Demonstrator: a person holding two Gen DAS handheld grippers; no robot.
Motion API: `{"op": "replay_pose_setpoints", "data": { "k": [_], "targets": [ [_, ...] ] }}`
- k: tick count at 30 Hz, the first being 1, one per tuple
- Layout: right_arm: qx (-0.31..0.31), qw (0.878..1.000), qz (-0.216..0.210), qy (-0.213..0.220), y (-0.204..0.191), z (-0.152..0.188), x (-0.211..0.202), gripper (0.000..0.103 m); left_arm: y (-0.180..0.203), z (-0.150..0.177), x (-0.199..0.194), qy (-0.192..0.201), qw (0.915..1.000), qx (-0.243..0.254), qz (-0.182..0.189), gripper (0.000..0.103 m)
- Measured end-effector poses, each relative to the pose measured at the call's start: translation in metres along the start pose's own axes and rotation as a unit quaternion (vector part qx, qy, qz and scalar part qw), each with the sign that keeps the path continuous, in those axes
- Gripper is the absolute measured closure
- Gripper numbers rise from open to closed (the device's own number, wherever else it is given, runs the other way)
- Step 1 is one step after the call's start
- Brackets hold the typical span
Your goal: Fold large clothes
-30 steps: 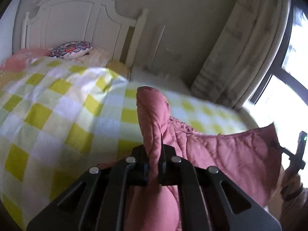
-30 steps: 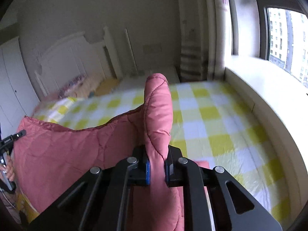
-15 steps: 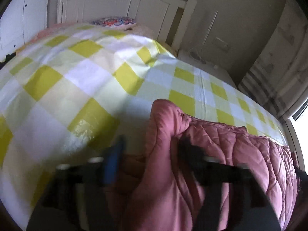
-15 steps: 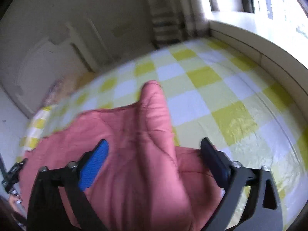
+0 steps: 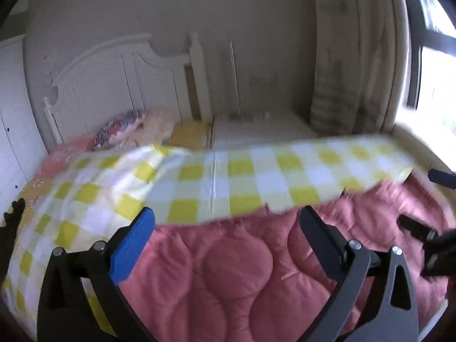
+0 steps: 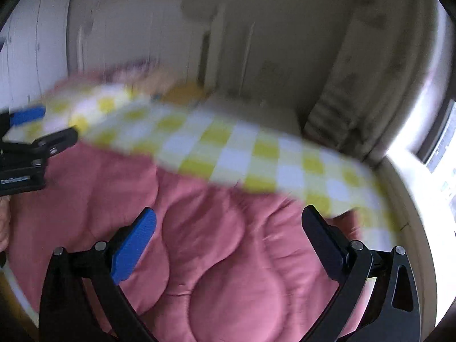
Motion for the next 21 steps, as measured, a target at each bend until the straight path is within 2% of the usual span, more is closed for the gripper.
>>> {"op": "replay_pose_setpoints", "data": {
  "k": [1,2,4,5,7,21],
  "targets": [
    [0.001,1.000,-0.007,-0.021,0.000,0.013,0.023,0.005,0.010,0.011,0.023,-0.026,0.9995,0.015,-0.006,0.002],
    [0.036,0.998,-0.040,-0.011,0.010,0.018,0.030,0.004,0.017,0.023,0.040,-0.049,0.9983,0.030,-0.007,0.002],
    [0.070,0.996,-0.052,-0.022,0.022,0.014,0.037,0.005,0.023,0.046,0.078,-0.095,0.9946,0.038,0.013,0.002],
    [0.068,0.996,-0.055,-0.027,0.022,0.014,0.039,0.004,0.014,0.048,0.083,-0.099,0.9946,0.013,0.030,0.002],
    [0.068,0.996,-0.057,-0.031,0.023,0.013,0.042,0.004,0.007,0.047,0.089,-0.106,0.9935,-0.003,0.042,0.002],
    [0.071,0.995,-0.060,-0.026,0.023,0.016,0.038,0.004,0.004,0.051,0.090,-0.105,0.9935,-0.005,0.044,0.002]
  ]
}}
Point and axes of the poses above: each gripper's, at about its wrist camera, not at the fingertips, and x roughly the way its jaws point, y to its right, z to its underside, the point moved 1 cm from there along x, roughly the way its jaws point, and after that the axes turned 8 degrees about x, right-handed, at the moved point
